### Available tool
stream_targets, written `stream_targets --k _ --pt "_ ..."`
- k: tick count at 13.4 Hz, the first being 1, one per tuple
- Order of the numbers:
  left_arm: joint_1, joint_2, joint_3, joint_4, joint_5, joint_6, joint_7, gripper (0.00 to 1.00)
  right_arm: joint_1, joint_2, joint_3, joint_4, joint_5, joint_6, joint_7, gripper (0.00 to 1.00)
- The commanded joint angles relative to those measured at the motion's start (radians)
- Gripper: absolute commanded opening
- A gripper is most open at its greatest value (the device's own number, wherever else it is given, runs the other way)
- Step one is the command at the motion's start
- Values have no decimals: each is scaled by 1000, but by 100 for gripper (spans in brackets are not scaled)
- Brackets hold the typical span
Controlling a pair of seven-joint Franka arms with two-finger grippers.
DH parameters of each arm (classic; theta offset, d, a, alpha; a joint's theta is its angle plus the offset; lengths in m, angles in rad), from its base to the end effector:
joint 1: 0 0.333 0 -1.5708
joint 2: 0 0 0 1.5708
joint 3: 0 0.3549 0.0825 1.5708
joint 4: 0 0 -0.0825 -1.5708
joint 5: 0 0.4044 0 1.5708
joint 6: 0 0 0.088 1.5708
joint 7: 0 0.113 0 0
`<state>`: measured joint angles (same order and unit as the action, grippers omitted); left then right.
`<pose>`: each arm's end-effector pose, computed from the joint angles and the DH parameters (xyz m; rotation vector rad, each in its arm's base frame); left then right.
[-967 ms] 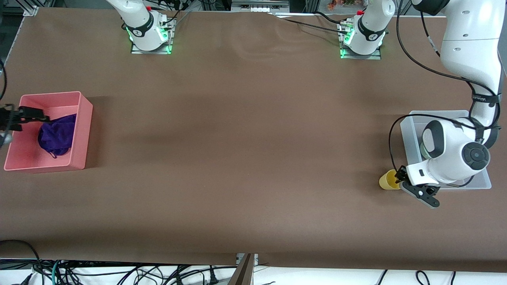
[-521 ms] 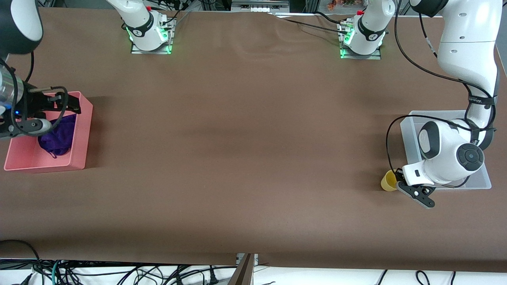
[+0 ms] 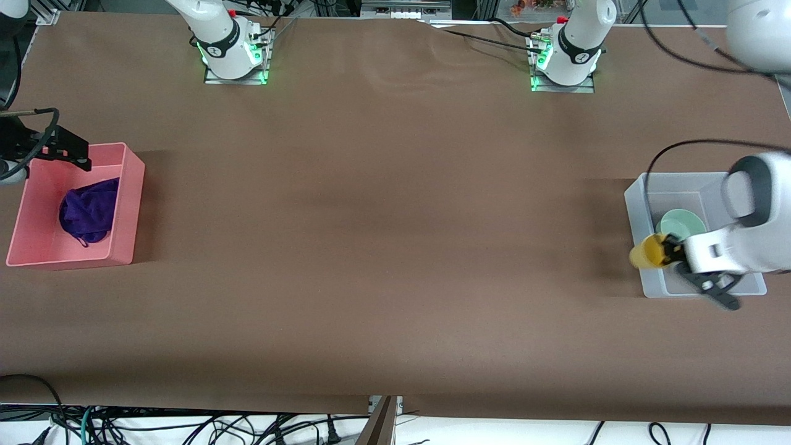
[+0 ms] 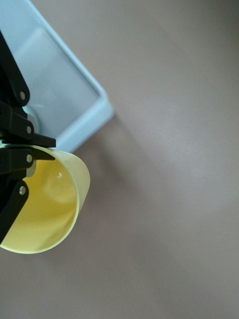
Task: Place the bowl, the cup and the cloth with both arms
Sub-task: 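Lift the yellow cup and lower it into the bowl with the left gripper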
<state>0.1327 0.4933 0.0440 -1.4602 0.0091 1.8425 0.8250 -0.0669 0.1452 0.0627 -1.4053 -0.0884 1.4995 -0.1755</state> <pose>0.7111 0.1223 0.4103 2.9443 -1.0008 -0.1732 0.6176 -0.0163 0.6461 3.0553 0.2554 -0.0884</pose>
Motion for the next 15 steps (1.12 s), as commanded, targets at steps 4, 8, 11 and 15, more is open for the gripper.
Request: stream_targets --k 4,8,11,15 --pt "128 -4 89 -147 2 123 298 0 -10 -23 -17 -20 33 -70 44 100" --pt "151 10 89 -295 -12 297 286 0 -11 -7 -17 -11 30 -71 42 100" --pt "148 5 88 -287 -29 297 258 100 -11 -7 -17 -12 30 -70 42 100" --pt "136 -94 85 -247 -177 239 193 100 -11 -7 -17 -11 30 -70 42 100"
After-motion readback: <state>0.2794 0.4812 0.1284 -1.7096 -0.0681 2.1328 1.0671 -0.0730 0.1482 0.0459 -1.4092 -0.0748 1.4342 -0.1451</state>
